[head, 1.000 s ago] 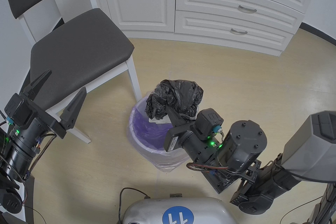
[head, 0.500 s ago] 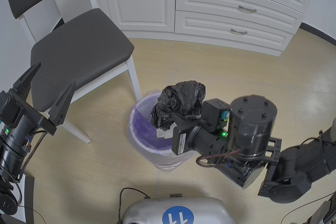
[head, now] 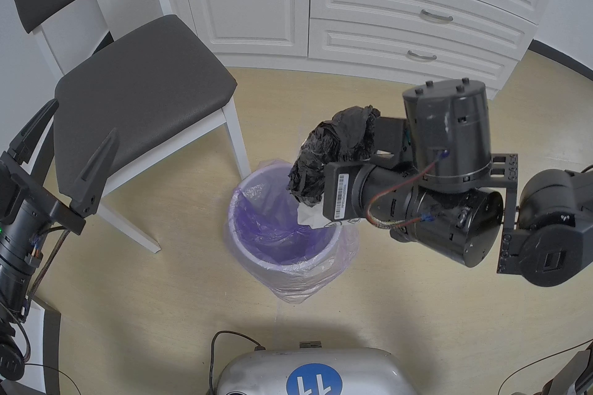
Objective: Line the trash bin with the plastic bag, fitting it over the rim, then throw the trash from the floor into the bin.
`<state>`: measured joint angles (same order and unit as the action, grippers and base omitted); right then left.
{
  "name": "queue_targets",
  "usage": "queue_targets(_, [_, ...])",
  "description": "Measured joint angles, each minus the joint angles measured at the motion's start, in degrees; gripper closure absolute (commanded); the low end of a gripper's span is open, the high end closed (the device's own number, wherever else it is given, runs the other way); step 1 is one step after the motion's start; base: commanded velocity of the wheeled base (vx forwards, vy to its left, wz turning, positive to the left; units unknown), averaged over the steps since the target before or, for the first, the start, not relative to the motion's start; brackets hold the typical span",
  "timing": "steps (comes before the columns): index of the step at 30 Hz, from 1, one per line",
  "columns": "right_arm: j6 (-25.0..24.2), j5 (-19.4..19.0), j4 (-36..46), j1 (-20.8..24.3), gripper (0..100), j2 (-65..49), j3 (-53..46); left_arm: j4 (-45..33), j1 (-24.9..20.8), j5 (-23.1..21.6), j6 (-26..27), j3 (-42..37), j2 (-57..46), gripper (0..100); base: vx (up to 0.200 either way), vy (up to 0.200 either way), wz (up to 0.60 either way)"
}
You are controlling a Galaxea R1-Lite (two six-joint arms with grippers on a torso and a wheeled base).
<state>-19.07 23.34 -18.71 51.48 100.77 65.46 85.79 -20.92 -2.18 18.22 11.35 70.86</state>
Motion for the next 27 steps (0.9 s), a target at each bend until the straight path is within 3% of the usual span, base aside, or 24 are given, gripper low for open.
queue_targets(9, [-18.7,-0.4,5.3,1.5,100,1.4,6.1,-0.3,0.6,0.1,-0.1,1.5,-1.1,0,0.000,0.000,0.00])
queue_targets(19, [-29.1,-2.2,6.8,-3.2,100,14.5,20.2,-2.4,0.7,0.1,1.1,1.7,-1.7,0,0.000,0.000,0.00])
queue_targets(27, [-31.7,-2.3,6.7,-6.3,100,26.6,27.9,-3.3,3.7,2.1,1.9,2.0,-1.1,0,0.000,0.000,0.00])
